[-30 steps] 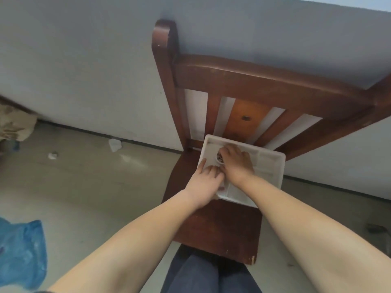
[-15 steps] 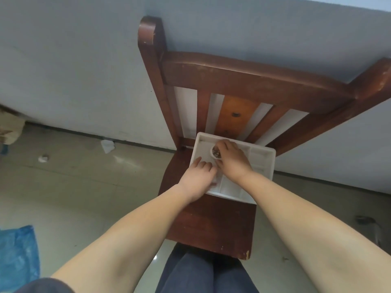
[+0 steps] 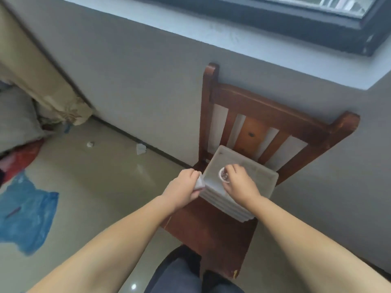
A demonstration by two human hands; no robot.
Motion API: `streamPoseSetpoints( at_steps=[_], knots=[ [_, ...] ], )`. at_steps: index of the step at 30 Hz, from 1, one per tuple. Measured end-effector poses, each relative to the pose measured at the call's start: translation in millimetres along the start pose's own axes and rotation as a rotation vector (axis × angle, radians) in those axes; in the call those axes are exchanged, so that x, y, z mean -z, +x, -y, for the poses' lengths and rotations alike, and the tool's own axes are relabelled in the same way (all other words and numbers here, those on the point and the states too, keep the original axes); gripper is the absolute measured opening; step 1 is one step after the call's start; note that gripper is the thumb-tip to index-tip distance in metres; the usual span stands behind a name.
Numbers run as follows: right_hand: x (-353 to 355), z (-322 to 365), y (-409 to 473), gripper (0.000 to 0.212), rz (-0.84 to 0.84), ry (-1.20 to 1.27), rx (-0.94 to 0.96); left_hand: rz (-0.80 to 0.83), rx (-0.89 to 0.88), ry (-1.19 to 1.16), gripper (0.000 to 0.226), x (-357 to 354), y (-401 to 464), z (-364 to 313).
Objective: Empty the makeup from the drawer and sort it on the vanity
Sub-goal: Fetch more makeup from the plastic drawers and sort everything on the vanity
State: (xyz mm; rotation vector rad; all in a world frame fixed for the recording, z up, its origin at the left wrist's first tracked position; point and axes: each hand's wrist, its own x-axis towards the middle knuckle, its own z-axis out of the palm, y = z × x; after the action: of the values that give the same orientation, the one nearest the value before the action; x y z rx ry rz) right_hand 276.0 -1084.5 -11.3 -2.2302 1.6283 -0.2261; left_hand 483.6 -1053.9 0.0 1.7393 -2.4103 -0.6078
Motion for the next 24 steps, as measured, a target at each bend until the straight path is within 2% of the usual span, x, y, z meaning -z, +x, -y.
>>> streamPoseSetpoints(
  at_steps=[10,17,24],
  knots=[
    [-41,123,-85,0.024,0.195,-0.005,0.432,-0.225,0.550,-0.131,0.037,-21,-216,-1],
    [-95,275,-167,0.026,0.440,-0.047,0.871,-0.427,1.008,-0.148,0.037,-34,-412,-9],
    [-160,414,-318,0.027,0.602,-0.056,1.230,-0.574,1.372,-0.194,0.039,-86,-626,-51]
  ],
)
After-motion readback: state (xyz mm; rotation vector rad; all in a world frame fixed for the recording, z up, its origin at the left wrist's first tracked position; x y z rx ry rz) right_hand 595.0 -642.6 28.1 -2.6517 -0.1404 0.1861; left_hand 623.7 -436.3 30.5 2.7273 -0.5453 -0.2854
